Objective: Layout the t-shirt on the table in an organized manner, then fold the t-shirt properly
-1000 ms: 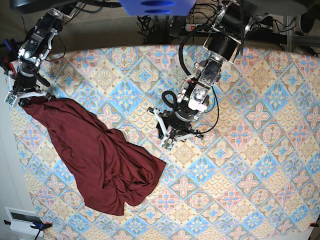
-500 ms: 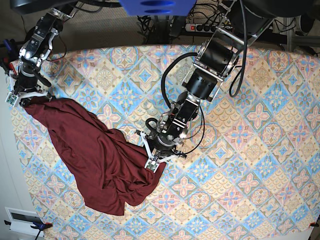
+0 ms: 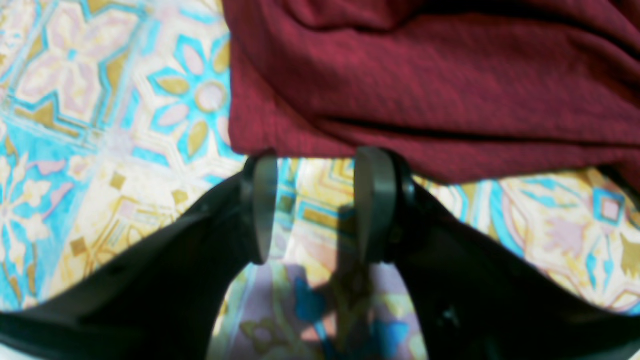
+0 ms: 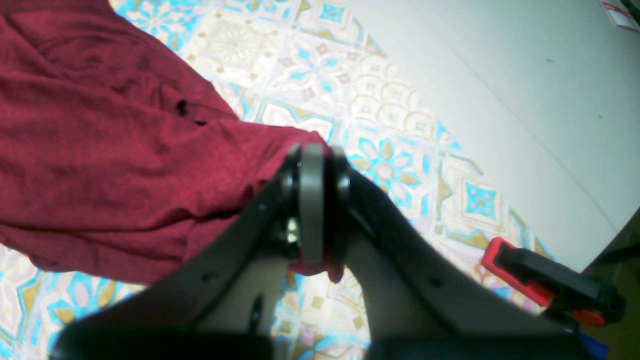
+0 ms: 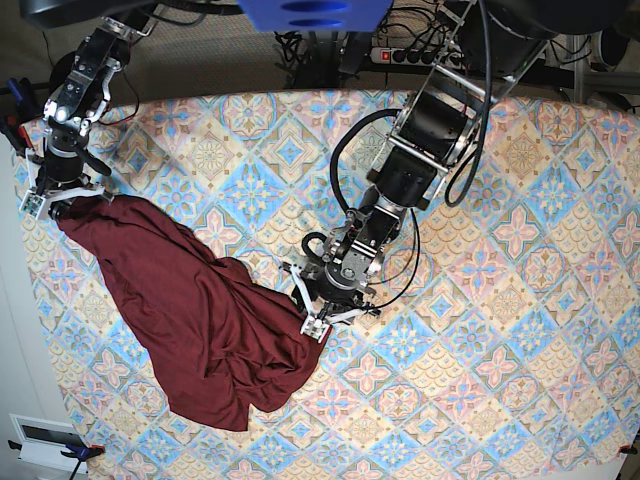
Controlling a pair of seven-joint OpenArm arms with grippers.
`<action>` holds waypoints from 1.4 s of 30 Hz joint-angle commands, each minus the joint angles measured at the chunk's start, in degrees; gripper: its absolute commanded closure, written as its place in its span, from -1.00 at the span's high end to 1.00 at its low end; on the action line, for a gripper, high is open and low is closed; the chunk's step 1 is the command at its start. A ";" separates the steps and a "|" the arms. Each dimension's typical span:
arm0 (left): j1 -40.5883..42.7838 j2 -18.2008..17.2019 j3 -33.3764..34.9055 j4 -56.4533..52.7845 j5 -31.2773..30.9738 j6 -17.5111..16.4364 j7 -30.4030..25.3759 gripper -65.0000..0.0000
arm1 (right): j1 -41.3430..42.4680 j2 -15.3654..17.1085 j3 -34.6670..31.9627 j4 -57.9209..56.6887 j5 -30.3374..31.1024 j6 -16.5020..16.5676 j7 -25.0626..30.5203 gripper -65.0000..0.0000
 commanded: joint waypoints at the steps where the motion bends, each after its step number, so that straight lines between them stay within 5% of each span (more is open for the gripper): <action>1: -1.36 0.40 0.07 -0.63 0.40 0.27 0.76 -0.22 | 0.35 1.01 0.24 1.36 -0.16 -0.03 1.57 -1.00; 6: -1.01 0.40 6.84 -1.60 0.32 -5.79 0.59 -0.34 | 0.00 1.01 0.24 1.36 -0.25 -0.03 1.57 -1.00; 11: -0.84 0.40 13.52 -0.37 0.23 -12.39 0.85 -0.98 | 0.00 1.01 0.24 1.89 -0.25 -0.03 1.57 -1.00; 15: 3.47 0.40 13.69 7.98 0.76 -13.00 1.55 -1.00 | 0.00 1.01 0.42 2.50 -0.25 -0.03 1.75 -1.00; 22: 11.91 -4.07 13.78 29.61 0.76 -15.90 13.69 -1.00 | -2.72 1.01 0.68 2.59 -0.16 0.14 2.01 -1.00; 33: 14.46 -5.66 12.99 35.68 0.76 -15.81 15.18 -0.96 | -19.69 3.21 -1.60 8.48 16.55 22.30 1.57 -1.00; 42: 12.09 -1.52 6.84 35.33 0.93 -15.81 13.86 -0.93 | -30.77 10.42 -6.17 9.54 25.69 35.75 1.93 -1.00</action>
